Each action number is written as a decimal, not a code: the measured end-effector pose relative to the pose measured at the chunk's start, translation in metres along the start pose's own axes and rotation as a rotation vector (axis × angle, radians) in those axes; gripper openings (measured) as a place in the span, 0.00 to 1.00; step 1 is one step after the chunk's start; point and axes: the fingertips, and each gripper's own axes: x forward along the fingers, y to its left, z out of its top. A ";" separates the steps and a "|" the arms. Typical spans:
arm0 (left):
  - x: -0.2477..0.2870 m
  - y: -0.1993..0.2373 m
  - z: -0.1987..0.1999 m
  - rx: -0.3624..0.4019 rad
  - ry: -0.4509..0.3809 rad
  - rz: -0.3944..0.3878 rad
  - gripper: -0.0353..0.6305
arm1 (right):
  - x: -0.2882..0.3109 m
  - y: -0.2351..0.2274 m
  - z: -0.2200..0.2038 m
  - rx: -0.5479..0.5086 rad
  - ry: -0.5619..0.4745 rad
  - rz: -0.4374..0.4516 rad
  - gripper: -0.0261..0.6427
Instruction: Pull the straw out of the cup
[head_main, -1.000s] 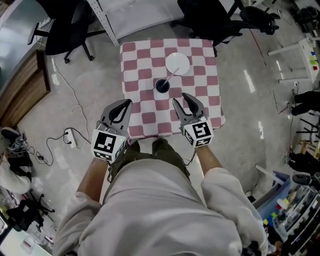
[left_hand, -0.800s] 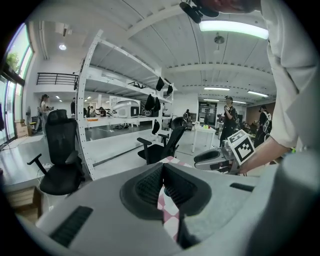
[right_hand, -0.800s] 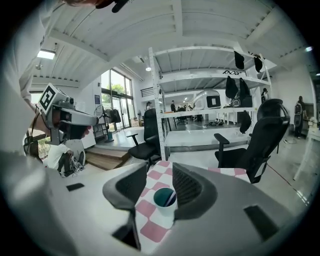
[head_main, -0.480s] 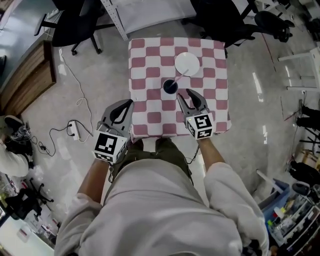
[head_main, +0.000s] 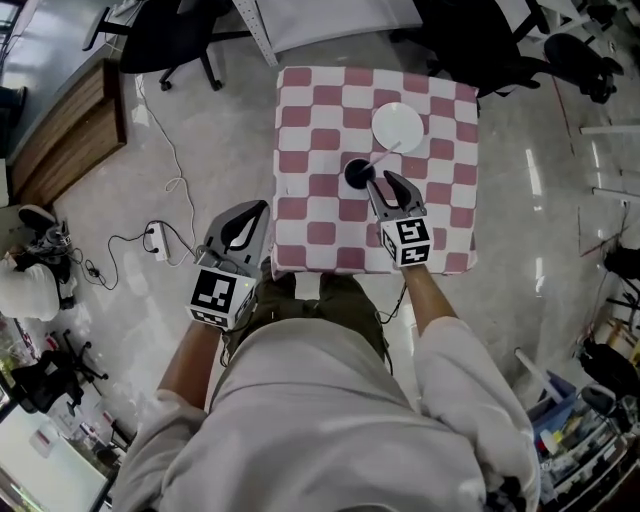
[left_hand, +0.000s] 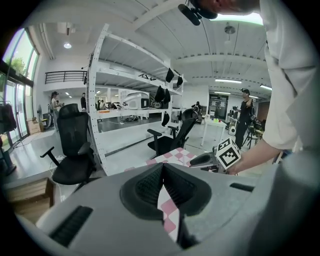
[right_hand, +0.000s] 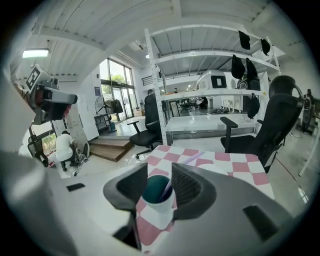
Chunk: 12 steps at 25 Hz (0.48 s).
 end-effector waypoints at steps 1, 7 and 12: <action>0.000 0.001 -0.002 -0.004 0.005 0.004 0.06 | 0.004 -0.002 -0.003 0.002 0.006 0.001 0.27; -0.001 0.007 -0.015 -0.023 0.040 0.032 0.06 | 0.025 -0.014 -0.018 0.017 0.039 -0.004 0.27; 0.001 0.012 -0.021 -0.036 0.057 0.051 0.06 | 0.039 -0.023 -0.028 0.024 0.068 -0.006 0.26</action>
